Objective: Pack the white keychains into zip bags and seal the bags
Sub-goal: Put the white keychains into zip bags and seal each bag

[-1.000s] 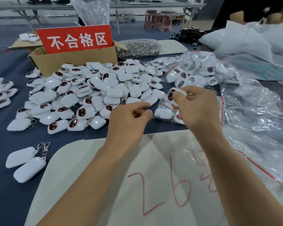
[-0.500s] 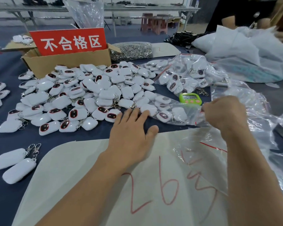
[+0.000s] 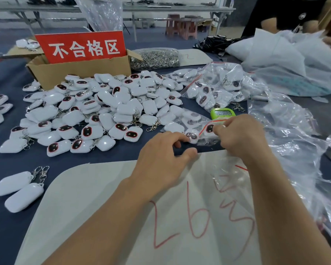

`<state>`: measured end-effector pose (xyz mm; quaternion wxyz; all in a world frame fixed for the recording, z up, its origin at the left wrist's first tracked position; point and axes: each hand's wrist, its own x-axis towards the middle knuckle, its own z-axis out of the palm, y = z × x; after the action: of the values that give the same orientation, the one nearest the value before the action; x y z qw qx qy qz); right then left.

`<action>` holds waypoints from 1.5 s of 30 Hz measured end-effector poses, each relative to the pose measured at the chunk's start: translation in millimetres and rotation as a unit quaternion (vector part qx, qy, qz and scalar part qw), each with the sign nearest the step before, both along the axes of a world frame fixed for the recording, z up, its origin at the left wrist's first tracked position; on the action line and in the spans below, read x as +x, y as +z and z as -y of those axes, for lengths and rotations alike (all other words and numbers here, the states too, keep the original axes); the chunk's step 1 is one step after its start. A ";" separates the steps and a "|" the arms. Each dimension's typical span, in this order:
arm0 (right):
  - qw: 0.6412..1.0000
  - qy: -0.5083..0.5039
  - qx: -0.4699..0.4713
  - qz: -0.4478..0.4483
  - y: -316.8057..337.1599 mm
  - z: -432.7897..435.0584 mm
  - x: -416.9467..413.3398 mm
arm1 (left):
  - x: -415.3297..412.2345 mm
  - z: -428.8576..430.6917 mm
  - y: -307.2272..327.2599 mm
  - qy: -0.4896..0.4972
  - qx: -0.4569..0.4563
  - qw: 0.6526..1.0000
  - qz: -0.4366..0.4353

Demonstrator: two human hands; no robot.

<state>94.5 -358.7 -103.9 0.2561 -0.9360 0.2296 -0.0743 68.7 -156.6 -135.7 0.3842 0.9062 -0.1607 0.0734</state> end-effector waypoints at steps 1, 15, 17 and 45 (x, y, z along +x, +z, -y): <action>1.000 -0.023 -0.011 0.010 0.2 -0.1 0.3 | 0.8 0.0 -0.2 0.000 0.003 1.000 -0.004; 0.994 -0.087 -0.052 -0.028 -10.6 -6.7 -1.3 | 1.5 -3.2 -2.7 0.005 -0.001 1.000 -0.006; 0.995 -0.087 -0.052 -0.021 -11.5 -8.6 -0.8 | 3.3 -0.1 -2.8 0.012 0.003 1.000 -0.005; 0.920 0.043 0.038 0.387 17.8 -27.9 -19.2 | 37.8 -50.9 7.2 0.231 0.006 0.970 0.081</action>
<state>75.3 -330.8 -86.1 0.3636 -0.8326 0.0746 -0.4112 106.5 -105.7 -128.5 0.3370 0.9121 0.0214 0.2325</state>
